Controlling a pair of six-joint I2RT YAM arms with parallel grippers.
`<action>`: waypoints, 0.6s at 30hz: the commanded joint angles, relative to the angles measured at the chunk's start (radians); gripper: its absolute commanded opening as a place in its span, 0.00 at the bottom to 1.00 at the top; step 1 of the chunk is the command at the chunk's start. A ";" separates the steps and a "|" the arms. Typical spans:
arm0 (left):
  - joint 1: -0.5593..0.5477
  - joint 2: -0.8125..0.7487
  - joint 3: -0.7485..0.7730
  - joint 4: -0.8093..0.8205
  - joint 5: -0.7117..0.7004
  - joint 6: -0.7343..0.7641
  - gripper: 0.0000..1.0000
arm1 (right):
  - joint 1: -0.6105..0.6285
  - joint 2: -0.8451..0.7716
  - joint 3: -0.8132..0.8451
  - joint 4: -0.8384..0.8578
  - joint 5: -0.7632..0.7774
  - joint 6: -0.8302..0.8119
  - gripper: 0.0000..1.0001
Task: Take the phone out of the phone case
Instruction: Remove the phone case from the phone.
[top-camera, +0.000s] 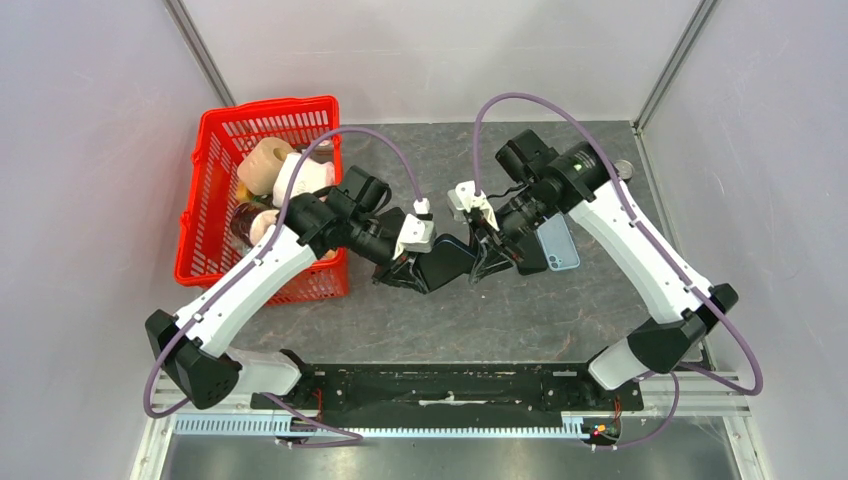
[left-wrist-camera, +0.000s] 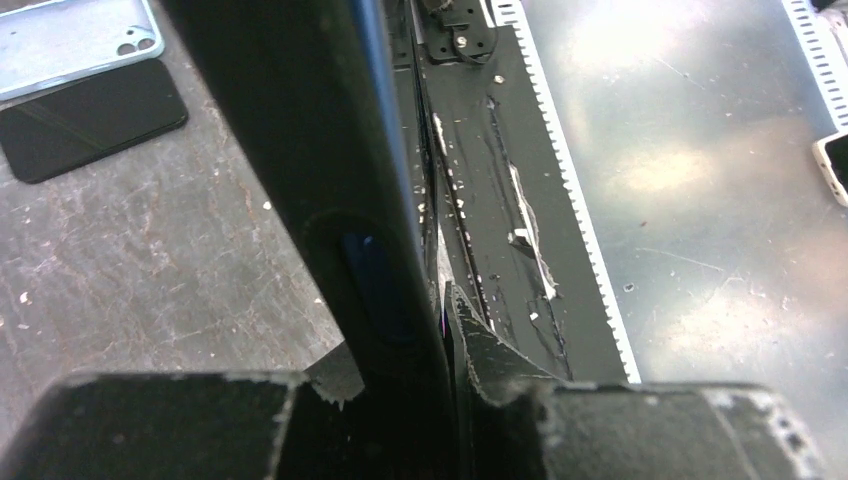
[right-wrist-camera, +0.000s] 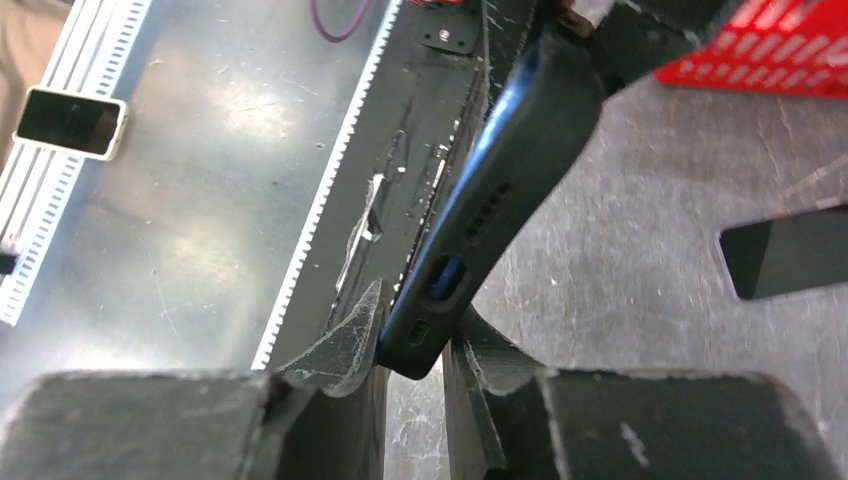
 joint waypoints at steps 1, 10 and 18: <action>-0.070 -0.053 0.044 0.125 0.003 -0.017 0.02 | -0.028 -0.054 -0.059 0.387 0.099 0.357 0.01; -0.029 -0.094 -0.006 0.183 0.054 -0.107 0.02 | -0.033 -0.114 -0.079 0.429 0.120 0.385 0.00; 0.008 -0.117 -0.057 0.009 0.221 0.199 0.02 | -0.033 -0.129 -0.059 0.265 -0.050 0.129 0.00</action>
